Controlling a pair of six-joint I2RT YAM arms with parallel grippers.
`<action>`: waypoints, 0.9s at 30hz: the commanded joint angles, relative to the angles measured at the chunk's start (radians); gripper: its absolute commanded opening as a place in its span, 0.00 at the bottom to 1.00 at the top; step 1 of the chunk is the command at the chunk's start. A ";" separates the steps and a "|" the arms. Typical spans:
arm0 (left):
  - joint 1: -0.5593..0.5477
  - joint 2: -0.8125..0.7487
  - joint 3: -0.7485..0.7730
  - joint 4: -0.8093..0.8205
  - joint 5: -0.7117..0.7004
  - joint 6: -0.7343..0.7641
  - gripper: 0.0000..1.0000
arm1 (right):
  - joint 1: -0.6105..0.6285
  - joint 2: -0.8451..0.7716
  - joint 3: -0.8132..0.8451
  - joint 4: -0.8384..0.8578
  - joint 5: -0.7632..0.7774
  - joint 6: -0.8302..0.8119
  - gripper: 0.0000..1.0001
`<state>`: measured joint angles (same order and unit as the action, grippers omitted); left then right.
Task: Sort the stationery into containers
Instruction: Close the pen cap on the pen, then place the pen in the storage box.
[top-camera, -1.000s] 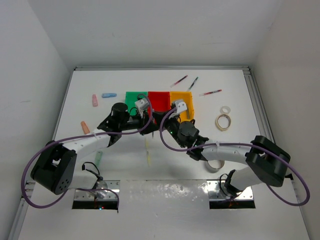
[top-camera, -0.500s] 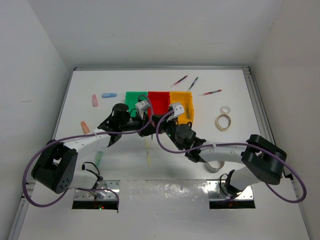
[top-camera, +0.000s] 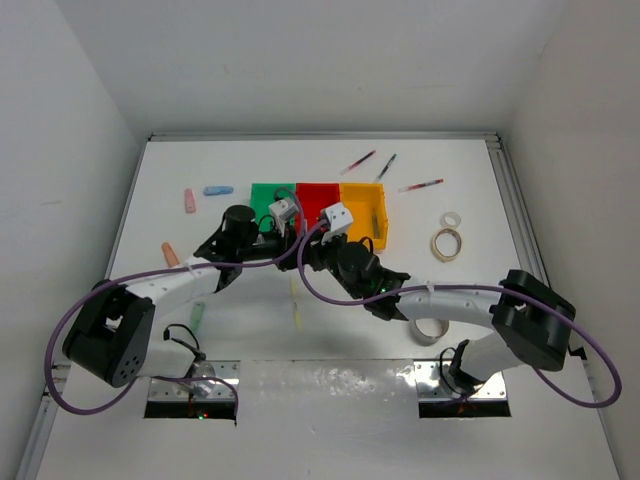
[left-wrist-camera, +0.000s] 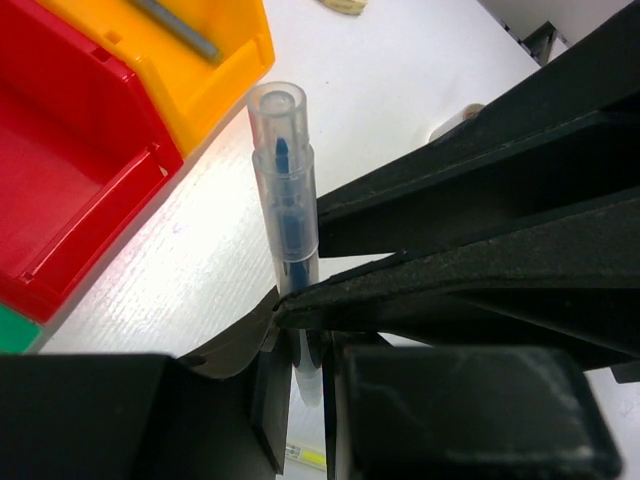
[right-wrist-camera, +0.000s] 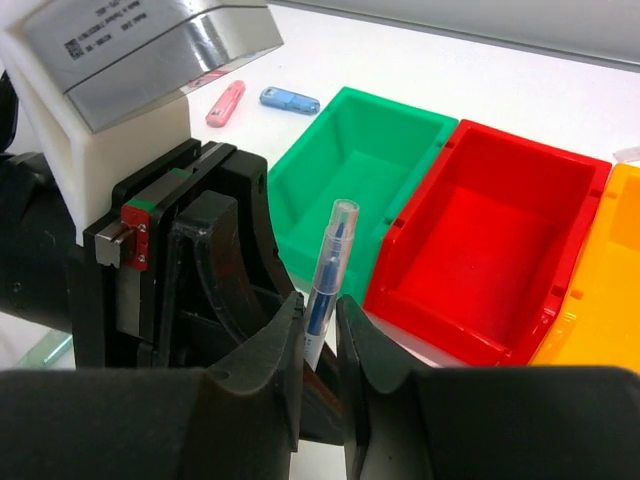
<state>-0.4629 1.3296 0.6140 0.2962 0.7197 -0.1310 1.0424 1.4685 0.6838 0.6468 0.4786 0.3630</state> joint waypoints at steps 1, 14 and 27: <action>-0.022 -0.070 0.099 0.308 0.105 0.001 0.00 | 0.045 0.039 -0.020 -0.280 -0.123 -0.025 0.18; -0.040 -0.093 0.075 0.327 0.115 0.080 0.45 | -0.031 -0.014 -0.007 -0.300 -0.180 0.013 0.00; -0.019 -0.112 0.070 0.300 0.050 0.050 1.00 | -0.332 -0.175 0.100 -0.489 -0.187 0.068 0.00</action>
<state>-0.4850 1.2381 0.6662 0.5358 0.7662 -0.0662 0.7769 1.3266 0.7086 0.1974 0.3183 0.4168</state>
